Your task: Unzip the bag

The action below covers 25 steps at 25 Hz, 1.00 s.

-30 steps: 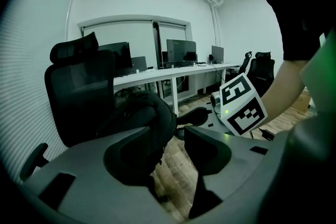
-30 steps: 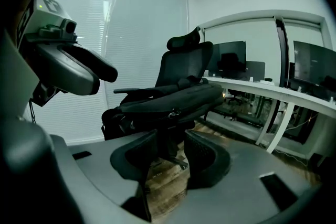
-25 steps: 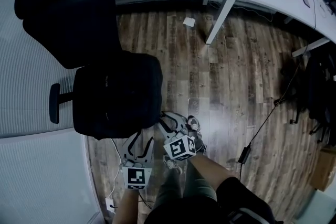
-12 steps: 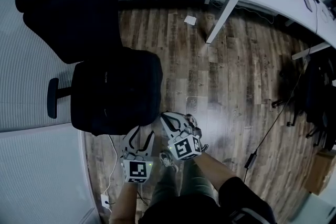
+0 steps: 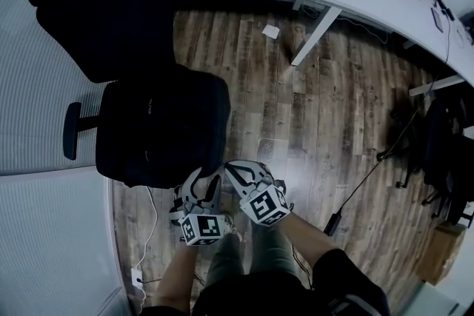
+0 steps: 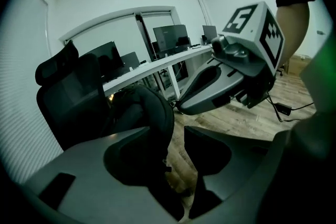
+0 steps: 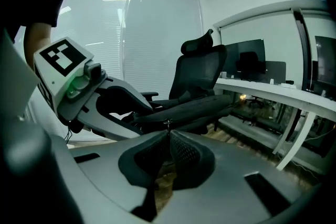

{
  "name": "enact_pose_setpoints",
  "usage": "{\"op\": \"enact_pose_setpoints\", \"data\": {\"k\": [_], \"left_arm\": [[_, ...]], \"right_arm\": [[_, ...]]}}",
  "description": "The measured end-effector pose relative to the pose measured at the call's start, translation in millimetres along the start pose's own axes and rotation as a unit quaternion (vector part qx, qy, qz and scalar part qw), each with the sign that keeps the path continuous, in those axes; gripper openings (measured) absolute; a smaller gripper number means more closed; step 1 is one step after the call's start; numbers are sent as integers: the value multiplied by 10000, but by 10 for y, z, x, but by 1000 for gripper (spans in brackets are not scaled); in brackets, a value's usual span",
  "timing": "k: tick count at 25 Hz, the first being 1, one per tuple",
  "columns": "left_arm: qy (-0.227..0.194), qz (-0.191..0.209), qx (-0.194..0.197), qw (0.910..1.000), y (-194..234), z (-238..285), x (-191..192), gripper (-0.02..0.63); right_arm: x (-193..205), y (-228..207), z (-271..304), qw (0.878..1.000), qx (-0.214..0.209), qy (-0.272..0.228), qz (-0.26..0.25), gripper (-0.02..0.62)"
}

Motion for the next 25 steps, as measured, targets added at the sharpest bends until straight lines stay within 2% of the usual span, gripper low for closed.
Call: {"op": "enact_pose_setpoints", "data": {"k": [4, 5, 6, 10, 16, 25], "left_arm": [[190, 82, -214, 9996, 29, 57, -22, 190], [227, 44, -247, 9994, 45, 65, -24, 164], [262, -16, -251, 9993, 64, 70, -27, 137], [392, -187, -146, 9989, 106, 80, -50, 124], [515, -358, -14, 9980, 174, 50, -89, 106], [631, -722, -129, 9953, 215, -23, -124, 94]], "right_arm": [[-32, -46, -23, 9995, -286, 129, 83, 46], [-35, -60, -25, 9992, -346, 163, 112, 46], [-41, -73, -24, 9990, -391, 198, 114, 46], [-78, -133, -7, 9982, -502, 309, 50, 46], [-155, -257, 19, 9978, -513, 413, 96, 46], [-279, -507, 71, 9973, -468, 559, -20, 46]]}}
Point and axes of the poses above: the fingertips, and each gripper's own axes: z forward along the fingers, y to its left, x out of its underside, the point moved 5 cm from there along -z, backward along the fingers, and after that the axes turned 1 degree about -z, right-handed, at the moved point
